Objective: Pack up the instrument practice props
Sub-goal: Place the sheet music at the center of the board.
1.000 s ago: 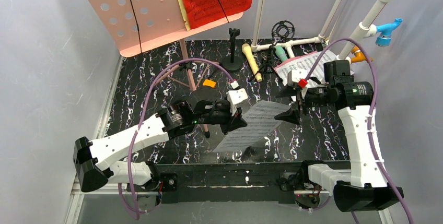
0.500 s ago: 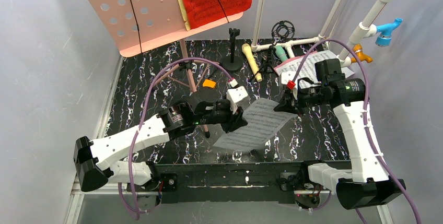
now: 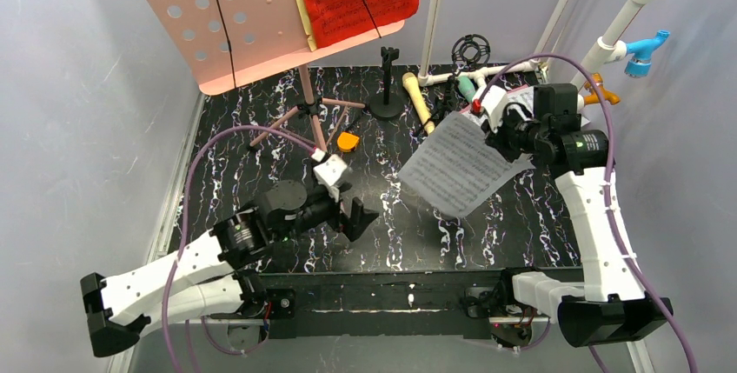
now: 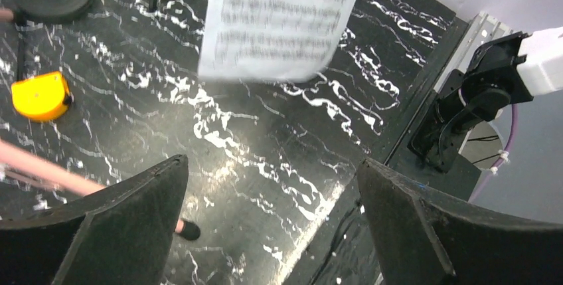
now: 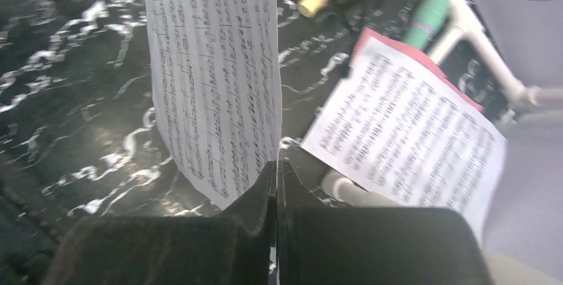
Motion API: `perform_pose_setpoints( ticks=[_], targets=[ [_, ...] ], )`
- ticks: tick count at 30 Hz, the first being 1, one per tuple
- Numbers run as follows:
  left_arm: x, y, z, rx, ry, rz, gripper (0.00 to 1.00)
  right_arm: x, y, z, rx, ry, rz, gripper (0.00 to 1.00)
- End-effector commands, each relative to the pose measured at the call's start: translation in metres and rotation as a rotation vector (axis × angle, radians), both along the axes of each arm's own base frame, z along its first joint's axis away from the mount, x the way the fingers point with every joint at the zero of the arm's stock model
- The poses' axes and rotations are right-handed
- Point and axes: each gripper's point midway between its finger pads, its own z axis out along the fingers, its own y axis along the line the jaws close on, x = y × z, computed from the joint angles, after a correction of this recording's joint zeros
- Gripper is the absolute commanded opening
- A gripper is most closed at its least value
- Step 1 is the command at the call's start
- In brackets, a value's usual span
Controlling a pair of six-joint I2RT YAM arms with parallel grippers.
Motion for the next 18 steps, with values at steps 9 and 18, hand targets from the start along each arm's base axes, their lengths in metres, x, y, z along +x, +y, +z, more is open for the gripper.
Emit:
perform_pose_setpoints(
  ticks=[9, 18],
  targets=[
    [-0.014, 0.052, -0.024, -0.144, 0.083, 0.153, 0.98, 0.103, -0.066, 0.029, -0.189, -0.286, -0.409, 0.01],
    [-0.022, 0.077, -0.029, -0.199, 0.1, 0.205, 0.98, 0.134, -0.103, 0.03, -0.344, -0.394, -0.57, 0.01]
  ],
)
